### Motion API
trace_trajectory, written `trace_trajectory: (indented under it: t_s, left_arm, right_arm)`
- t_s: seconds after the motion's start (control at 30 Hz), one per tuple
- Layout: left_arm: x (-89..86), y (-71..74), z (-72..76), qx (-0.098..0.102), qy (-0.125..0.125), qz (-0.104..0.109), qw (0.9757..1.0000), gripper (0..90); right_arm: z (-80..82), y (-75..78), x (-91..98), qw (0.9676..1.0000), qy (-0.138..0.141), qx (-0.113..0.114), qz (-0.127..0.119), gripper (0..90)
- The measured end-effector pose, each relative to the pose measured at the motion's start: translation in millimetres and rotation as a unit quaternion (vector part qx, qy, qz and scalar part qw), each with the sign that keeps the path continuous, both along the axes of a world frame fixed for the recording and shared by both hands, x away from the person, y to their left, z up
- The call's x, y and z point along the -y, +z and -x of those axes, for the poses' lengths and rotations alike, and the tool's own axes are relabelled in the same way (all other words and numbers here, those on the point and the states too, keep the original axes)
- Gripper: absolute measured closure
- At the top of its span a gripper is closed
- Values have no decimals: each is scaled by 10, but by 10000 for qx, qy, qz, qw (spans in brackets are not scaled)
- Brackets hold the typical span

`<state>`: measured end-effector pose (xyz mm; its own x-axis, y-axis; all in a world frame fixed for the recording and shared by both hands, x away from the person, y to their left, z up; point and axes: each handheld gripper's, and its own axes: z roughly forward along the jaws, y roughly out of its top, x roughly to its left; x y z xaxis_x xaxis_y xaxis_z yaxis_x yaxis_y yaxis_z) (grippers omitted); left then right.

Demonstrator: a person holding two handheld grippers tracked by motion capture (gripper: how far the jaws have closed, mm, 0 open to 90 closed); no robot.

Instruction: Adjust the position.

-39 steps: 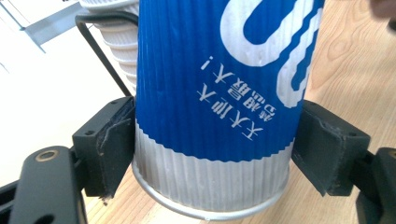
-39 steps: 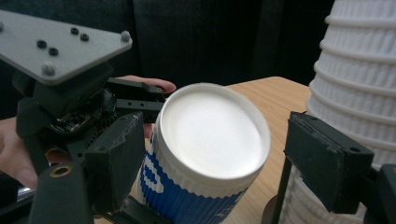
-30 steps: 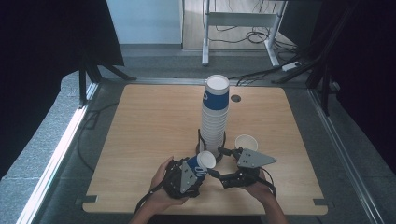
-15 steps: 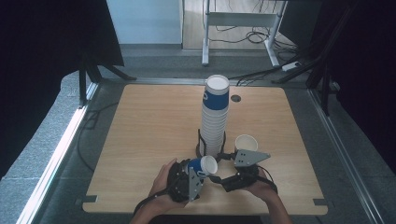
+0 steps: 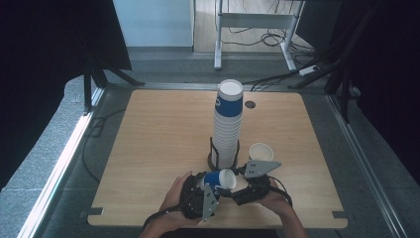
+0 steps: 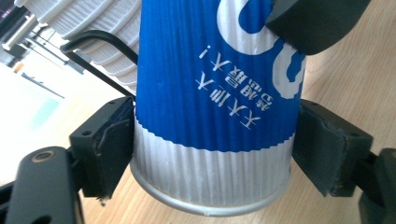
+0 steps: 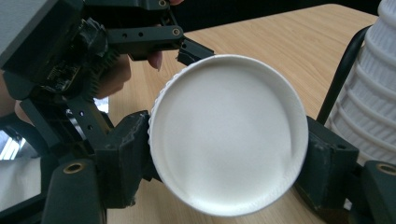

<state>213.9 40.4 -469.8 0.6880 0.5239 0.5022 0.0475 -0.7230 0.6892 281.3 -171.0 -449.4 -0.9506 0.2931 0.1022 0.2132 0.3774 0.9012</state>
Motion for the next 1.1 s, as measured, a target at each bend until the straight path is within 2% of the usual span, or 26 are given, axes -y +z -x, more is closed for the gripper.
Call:
trace_trajectory:
  t_s: [0.1,0.2,0.33,0.43,0.57,0.67,1.1]
  left_arm:
    - [-19,13,-24,-247,-55,134,9996,117]
    - [-49,27,-37,-326,-123,291,9990,63]
    - [-97,70,-42,-461,-269,669,9963,49]
    - [-125,94,-40,-540,-384,859,9941,58]
    - [-122,79,-37,-546,-427,844,9940,112]
    - [-113,56,-37,-570,-450,762,9944,150]
    - [-119,43,-50,-597,-457,639,9951,194]
  right_arm:
    - [-20,5,19,9999,50,-72,-90,274]
    - [-43,6,60,9996,45,-144,-256,277]
    - [-74,-7,134,9962,196,-427,-730,277]
    - [-89,-37,145,9944,263,-572,-852,277]
    - [-84,-70,113,9942,302,-631,-813,277]
    - [-71,-73,86,9945,335,-593,-796,277]
    - [-56,-68,76,9958,296,-506,-698,270]
